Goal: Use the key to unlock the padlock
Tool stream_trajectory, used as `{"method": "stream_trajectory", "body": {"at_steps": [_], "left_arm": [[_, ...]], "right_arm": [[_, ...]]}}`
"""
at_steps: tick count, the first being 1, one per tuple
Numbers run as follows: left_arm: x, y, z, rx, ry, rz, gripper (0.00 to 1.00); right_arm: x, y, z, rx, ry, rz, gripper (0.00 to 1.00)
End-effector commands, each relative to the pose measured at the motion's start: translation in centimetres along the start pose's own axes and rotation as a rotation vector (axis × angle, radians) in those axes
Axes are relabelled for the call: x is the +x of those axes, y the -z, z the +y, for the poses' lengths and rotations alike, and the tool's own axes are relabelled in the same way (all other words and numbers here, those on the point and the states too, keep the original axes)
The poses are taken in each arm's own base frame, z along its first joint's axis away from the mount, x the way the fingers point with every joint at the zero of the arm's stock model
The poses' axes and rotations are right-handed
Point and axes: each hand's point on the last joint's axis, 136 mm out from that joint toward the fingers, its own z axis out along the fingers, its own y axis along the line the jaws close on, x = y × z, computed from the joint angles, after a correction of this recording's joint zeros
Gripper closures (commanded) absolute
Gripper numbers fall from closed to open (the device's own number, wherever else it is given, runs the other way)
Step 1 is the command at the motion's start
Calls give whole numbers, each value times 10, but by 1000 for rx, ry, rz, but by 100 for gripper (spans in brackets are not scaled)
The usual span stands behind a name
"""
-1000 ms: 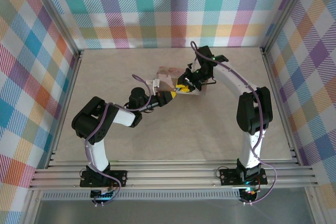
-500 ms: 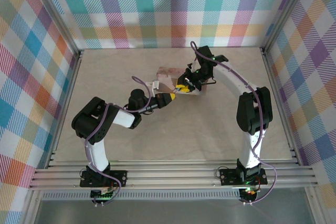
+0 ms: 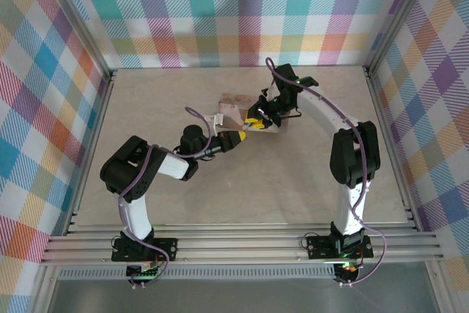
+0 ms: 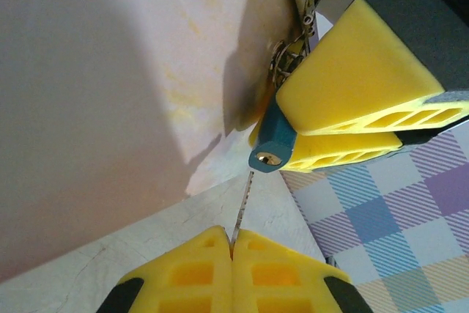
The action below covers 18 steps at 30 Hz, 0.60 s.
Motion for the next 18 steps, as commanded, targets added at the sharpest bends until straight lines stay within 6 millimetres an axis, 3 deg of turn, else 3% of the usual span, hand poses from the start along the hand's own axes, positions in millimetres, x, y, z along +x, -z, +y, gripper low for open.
{"method": "stream_trajectory", "body": {"at_steps": [1, 18], "left_arm": [[-16, 3, -30, 72, -60, -49, 100], [-22, 1, -26, 54, -66, -61, 100]], "right_arm": [[0, 5, 21, -54, 41, 6, 100], [0, 5, 21, -55, 37, 7, 100]]}}
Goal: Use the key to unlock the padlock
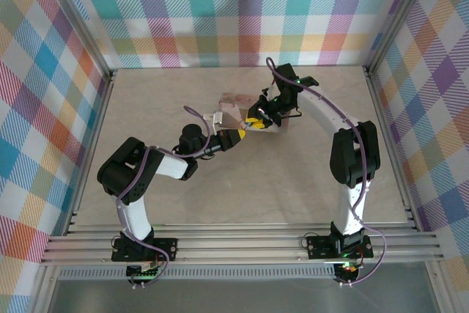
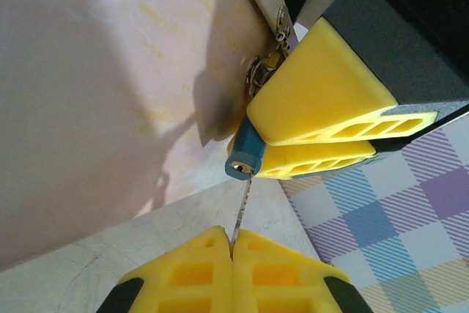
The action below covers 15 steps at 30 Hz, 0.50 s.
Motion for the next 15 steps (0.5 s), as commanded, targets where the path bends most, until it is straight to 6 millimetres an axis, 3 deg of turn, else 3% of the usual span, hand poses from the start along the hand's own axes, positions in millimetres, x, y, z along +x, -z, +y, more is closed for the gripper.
{"method": "stream_trajectory", "body": {"at_steps": [1, 15], "left_arm": [[-16, -2, -19, 51, -56, -45, 100], [-15, -5, -10, 44, -47, -40, 100]], "right_arm": [[1, 5, 21, -55, 36, 8, 100], [0, 5, 22, -59, 35, 4, 100]]}}
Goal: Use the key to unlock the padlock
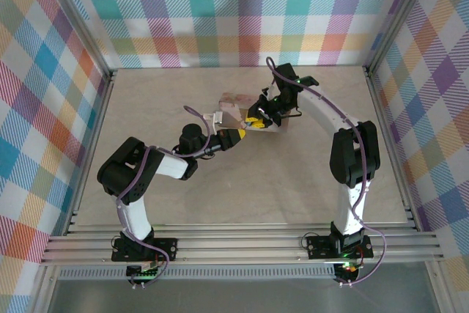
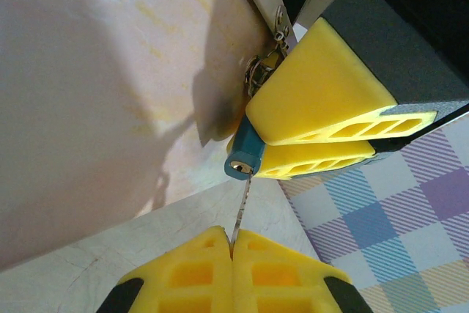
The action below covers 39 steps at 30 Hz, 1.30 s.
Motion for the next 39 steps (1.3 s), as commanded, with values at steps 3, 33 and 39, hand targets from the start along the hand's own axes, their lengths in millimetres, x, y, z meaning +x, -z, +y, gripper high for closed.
{"method": "stream_trajectory", "body": {"at_steps": [3, 33, 39], "left_arm": [[-13, -4, -9, 42, -43, -36, 100], [-23, 2, -8, 19, -55, -68, 100], [-23, 6, -6, 7, -56, -77, 100]], "right_arm": [[1, 5, 21, -57, 34, 5, 100], [-1, 0, 20, -42, 22, 2, 100], [-3, 1, 21, -40, 26, -4, 100]]}}
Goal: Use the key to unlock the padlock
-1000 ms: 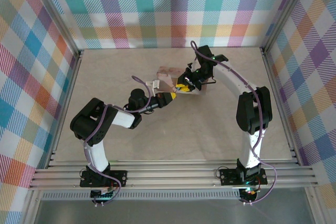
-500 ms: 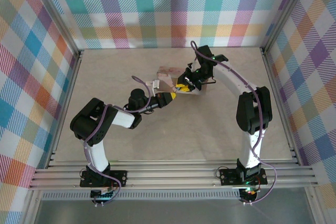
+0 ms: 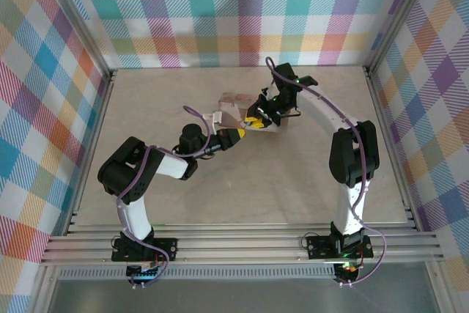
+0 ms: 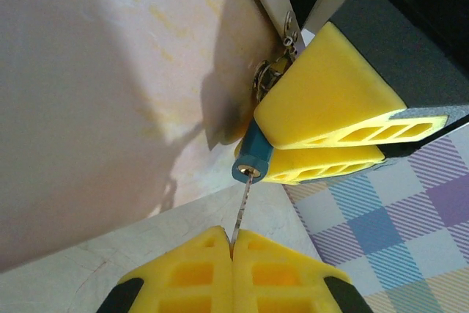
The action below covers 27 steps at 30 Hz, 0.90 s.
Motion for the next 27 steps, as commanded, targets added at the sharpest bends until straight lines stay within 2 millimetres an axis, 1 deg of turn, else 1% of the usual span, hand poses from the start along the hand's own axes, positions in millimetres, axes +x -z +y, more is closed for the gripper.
{"method": "stream_trajectory", "body": {"at_steps": [1, 6, 16, 22, 27], "left_arm": [[-19, 4, -13, 27, -59, -59, 100], [-22, 3, -16, 37, -67, -63, 100], [-22, -3, -21, 76, -64, -40, 100], [-20, -5, -19, 77, -50, -27, 100], [-22, -9, -18, 78, -41, -20, 100]], "right_arm": [[-1, 4, 21, -49, 43, 1, 100], [-1, 3, 21, -51, 44, 5, 100], [-2, 3, 23, -55, 45, 11, 100], [0, 3, 22, -55, 42, 16, 100], [3, 2, 20, -50, 42, 21, 100]]}}
